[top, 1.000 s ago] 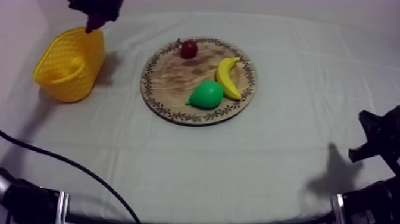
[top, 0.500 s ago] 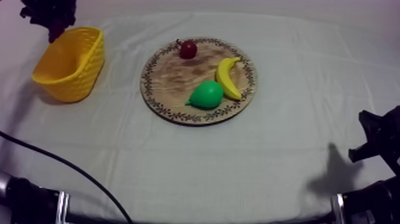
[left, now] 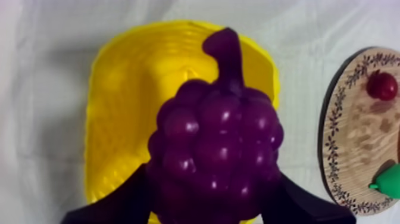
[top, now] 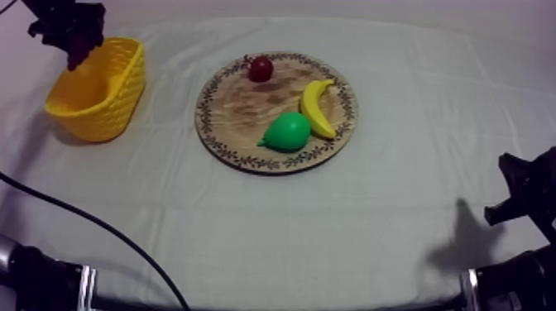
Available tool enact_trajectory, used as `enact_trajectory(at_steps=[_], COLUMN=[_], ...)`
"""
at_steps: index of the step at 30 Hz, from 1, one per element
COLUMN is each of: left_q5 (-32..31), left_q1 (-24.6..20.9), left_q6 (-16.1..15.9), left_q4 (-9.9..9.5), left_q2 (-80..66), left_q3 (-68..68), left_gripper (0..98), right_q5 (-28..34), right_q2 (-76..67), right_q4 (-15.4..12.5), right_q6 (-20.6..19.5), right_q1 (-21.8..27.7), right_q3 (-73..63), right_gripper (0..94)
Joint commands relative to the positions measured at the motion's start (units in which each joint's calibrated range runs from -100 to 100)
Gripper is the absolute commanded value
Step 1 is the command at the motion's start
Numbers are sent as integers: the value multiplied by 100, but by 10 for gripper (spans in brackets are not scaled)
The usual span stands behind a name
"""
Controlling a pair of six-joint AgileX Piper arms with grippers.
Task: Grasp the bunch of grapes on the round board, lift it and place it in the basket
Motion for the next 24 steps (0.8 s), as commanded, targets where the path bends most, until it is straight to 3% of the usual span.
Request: enact_trajectory(at_steps=[1, 17, 24], left_q5=[-43, -416, -422], left_q1=[4, -125, -167], left_q6=[-6, -22, -46], left_q4=[12, 169, 201], left_q2=[158, 1492, 1769], left_q3=[40, 133, 8], left_gripper=[394, 446, 659], right_q5=[3, 3, 3], right_q2=[0, 0, 0], right_q4=[-1, -1, -1], right_q6=[2, 2, 2], right_q1=[-1, -1, -1], right_q3=[0, 0, 0], right_gripper=[3, 3, 3])
